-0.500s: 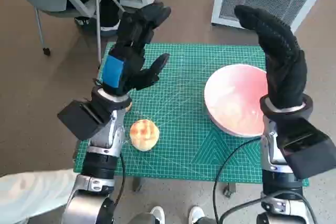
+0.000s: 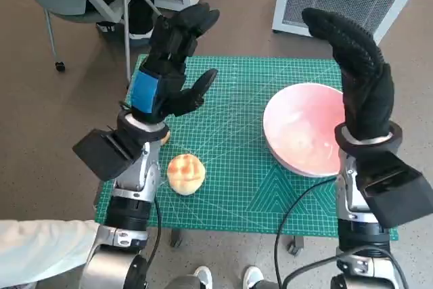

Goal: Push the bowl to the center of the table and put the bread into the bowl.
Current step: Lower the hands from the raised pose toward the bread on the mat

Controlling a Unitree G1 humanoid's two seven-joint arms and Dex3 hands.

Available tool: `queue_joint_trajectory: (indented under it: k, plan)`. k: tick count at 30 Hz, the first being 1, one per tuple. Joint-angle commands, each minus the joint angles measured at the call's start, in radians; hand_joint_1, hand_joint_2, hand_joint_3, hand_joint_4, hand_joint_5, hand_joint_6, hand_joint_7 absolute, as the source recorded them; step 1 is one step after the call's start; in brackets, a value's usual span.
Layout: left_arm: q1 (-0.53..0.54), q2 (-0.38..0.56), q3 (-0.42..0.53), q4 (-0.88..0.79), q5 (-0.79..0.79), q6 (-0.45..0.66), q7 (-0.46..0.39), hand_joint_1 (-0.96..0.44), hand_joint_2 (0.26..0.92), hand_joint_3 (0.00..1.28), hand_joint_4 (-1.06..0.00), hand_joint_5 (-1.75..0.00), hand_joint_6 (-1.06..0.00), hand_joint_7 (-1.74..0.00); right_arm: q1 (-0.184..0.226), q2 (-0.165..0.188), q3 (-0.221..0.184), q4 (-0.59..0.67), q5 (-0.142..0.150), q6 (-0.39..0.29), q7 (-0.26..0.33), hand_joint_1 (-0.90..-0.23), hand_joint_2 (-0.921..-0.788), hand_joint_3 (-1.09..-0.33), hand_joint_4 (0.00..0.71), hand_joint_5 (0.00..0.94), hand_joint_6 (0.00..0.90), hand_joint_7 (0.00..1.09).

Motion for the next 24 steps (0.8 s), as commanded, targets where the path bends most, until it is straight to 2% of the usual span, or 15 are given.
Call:
queue_joint_trajectory:
  k: [1,9,11,18,20,24]
  plan:
    - [-0.019,0.009,0.002,0.005,-0.002,-0.013,-0.005,-0.37,0.898,0.53,0.00,-0.60,0.00,-0.82,0.012,-0.004,-0.001,0.012,0.003,0.001,0.009,-0.569,-0.921,-0.717,0.299,0.002,0.002,0.68]
    - [-0.013,0.012,0.001,-0.005,0.005,-0.012,0.000,-0.37,0.897,0.53,0.00,-0.60,0.00,-0.82,0.019,-0.010,-0.011,0.013,0.014,-0.009,0.012,-0.569,-0.921,-0.717,0.304,0.004,0.002,0.68]
    - [-0.011,0.012,0.000,-0.009,0.005,-0.011,0.001,-0.37,0.896,0.54,0.00,-0.60,0.00,-0.82,0.025,-0.018,-0.021,0.016,0.026,-0.017,0.020,-0.568,-0.921,-0.716,0.304,0.004,0.002,0.68]
    - [-0.001,0.013,0.002,-0.021,0.001,-0.010,0.000,-0.36,0.892,0.55,0.00,-0.61,0.00,-0.82,0.054,-0.088,-0.108,0.084,0.090,-0.075,0.052,-0.565,-0.921,-0.711,0.302,0.002,0.012,0.66]
    - [0.002,0.014,0.003,-0.025,-0.001,-0.009,0.000,-0.36,0.891,0.55,0.00,-0.61,0.00,-0.82,0.059,-0.103,-0.135,0.118,0.093,-0.097,0.044,-0.566,-0.921,-0.709,0.300,0.001,0.020,0.65]
    - [0.009,0.014,0.005,-0.034,-0.006,-0.004,0.001,-0.36,0.886,0.55,0.00,-0.61,0.00,-0.81,0.065,-0.127,-0.203,0.213,0.054,-0.157,-0.026,-0.573,-0.921,-0.707,0.292,0.000,0.028,0.63]
